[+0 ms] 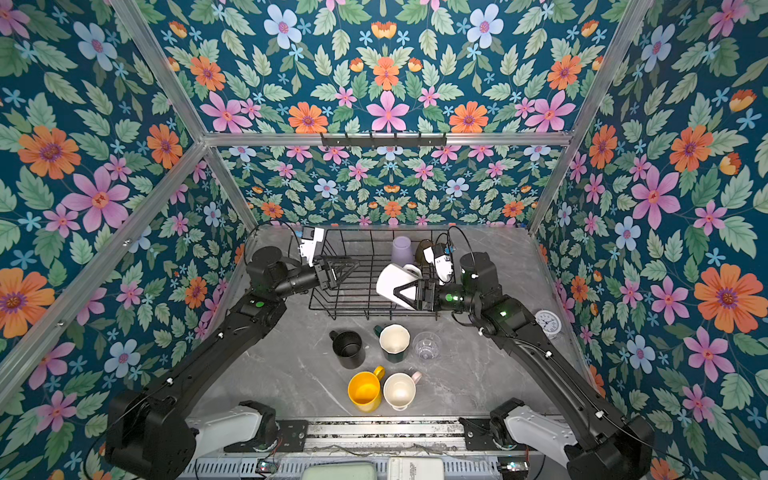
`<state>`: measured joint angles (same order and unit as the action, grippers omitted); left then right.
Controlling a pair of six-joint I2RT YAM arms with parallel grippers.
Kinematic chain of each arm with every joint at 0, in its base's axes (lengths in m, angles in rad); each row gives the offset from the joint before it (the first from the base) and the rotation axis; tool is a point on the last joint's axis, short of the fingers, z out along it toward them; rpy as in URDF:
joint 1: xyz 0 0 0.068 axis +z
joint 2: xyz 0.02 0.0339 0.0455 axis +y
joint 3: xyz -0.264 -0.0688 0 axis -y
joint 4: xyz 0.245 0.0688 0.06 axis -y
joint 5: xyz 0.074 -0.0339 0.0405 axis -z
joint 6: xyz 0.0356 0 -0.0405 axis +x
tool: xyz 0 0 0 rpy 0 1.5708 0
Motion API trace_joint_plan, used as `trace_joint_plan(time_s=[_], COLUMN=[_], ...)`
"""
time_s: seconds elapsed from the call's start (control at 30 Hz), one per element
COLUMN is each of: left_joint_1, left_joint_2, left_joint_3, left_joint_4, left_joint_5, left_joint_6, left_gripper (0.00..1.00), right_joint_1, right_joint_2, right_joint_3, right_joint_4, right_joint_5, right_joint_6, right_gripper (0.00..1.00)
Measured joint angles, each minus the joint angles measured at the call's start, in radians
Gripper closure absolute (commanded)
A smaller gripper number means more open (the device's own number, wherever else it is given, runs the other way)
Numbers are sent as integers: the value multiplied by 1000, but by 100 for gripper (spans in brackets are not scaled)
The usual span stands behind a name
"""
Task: Load the cups into the dish rack
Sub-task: 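Open the left gripper and withdraw it while the right gripper holds the white mug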
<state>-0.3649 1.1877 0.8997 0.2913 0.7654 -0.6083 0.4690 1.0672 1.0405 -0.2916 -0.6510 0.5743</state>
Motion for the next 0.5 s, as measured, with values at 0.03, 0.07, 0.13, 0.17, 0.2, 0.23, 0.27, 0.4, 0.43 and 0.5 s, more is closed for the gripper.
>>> trace_joint_plan(time_s=[0.03,0.07,0.13,0.17,0.2,0.23,0.27,0.4,0.43,0.5], left_joint_1=[3,4,4,5,5,5,5,5,5,7], left_joint_2=[-12,-23,-48,-61,-75,-89,-102,-177,-197,-233], left_joint_3=[1,1,2,2,3,3,3,-16,-24,-37], left_joint_4=[-27,-50,-97,-119,-143,-165,-184,-241,-253,-270], left_joint_5=[-34,-68,-149,-187,-224,-266,-303,-443,-475,-532], left_joint_6=[16,32,59,68,80,91,98,139,144,165], left_gripper=[15,14,13,12,12,11,10,7,6,4], right_joint_1=[-6,-10,-19,-23,-26,-28,-30,-39,-45,-53], right_joint_2=[0,0,6,11,18,25,32,64,74,93], right_joint_3=[13,27,64,83,105,126,145,225,245,280], right_joint_4=[-29,-55,-118,-148,-182,-216,-248,-372,-400,-447], right_joint_5=[10,20,48,61,80,100,119,186,200,233], right_joint_6=[-7,-14,-37,-48,-61,-76,-89,-139,-151,-169], right_gripper=[100,100,100,100,100,100,100,100,100,100])
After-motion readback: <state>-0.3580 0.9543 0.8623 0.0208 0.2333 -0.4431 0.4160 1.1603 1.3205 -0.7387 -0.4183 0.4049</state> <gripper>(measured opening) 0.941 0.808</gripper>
